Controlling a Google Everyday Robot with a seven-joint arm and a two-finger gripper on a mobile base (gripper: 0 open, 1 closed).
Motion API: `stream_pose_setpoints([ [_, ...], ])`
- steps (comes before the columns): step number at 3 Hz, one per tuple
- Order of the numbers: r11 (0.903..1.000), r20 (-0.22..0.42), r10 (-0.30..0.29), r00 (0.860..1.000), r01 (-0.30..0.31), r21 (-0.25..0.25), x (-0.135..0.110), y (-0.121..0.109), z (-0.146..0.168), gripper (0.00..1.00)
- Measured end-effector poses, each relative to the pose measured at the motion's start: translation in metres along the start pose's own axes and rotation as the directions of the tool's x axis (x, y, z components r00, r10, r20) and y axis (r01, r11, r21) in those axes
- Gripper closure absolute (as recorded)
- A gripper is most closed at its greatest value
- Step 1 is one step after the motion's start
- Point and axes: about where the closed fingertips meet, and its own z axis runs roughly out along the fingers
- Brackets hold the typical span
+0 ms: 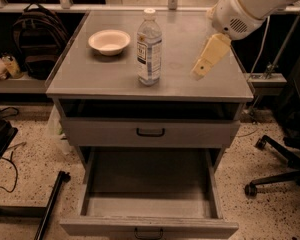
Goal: Place blue plastic bottle into middle drawer
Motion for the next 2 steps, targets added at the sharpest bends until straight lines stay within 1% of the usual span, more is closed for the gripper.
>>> stream_pose_setpoints([
  [1,0.9999,0.034,-0.003,0.999,0.003,-0.01,-0.01,-0.014,0.02,0.0],
  [2,0.9998,0.071,0.009,0.997,-0.008,-0.018,-0.019,-0.025,0.038,0.0],
])
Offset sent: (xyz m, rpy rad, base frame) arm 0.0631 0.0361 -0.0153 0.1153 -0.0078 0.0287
